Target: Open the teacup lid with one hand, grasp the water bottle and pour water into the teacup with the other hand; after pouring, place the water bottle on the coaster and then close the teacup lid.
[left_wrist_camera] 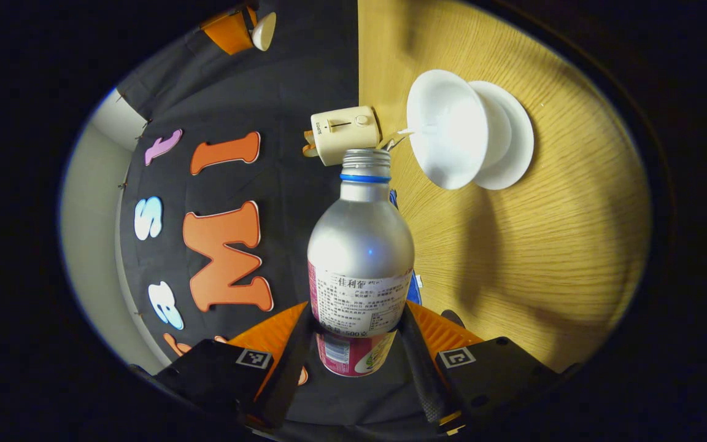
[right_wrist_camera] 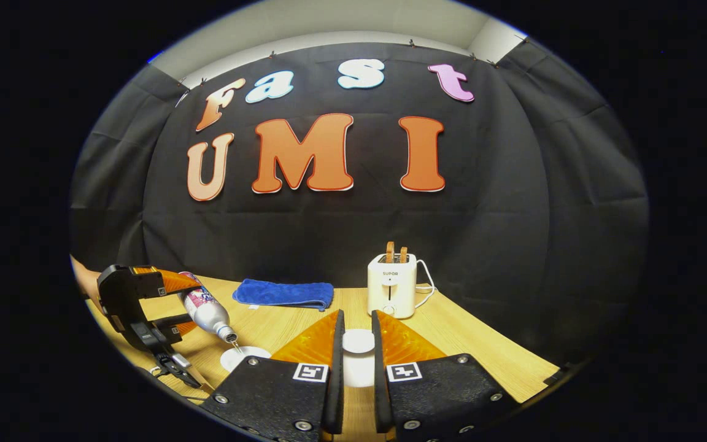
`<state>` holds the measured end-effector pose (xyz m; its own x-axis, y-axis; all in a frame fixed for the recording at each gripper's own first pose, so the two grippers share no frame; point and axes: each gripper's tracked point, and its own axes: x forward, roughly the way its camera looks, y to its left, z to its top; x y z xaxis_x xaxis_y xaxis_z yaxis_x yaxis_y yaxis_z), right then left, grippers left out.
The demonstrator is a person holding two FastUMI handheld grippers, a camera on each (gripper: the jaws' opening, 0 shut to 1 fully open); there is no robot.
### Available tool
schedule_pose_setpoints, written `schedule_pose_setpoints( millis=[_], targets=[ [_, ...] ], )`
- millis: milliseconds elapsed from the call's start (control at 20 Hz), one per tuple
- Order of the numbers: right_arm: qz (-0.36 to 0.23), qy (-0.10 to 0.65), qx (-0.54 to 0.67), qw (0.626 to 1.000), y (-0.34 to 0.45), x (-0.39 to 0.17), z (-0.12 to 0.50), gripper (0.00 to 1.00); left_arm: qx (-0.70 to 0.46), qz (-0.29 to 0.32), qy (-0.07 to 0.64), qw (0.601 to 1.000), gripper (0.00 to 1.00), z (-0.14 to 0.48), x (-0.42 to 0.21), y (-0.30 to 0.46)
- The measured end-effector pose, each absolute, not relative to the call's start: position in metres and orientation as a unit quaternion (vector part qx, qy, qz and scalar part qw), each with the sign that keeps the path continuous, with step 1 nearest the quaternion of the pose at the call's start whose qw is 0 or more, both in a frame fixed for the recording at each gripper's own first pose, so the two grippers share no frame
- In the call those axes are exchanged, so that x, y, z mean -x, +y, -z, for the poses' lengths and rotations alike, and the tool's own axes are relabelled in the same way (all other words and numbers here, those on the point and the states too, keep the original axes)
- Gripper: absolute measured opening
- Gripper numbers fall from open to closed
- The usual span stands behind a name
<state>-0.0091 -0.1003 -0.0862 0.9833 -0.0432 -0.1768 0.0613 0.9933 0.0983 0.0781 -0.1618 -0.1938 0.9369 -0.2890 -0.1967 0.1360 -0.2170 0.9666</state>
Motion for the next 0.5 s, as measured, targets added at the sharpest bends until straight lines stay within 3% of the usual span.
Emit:
schedule_pose_setpoints(
  millis=[500],
  targets=[
    [0.027, 0.097, -0.053, 0.994, -0.102, 0.007, 0.097, 0.21, -0.781, 0.162, -0.066, 0.599, 0.83, 0.178, -0.088, -0.165]
  ],
)
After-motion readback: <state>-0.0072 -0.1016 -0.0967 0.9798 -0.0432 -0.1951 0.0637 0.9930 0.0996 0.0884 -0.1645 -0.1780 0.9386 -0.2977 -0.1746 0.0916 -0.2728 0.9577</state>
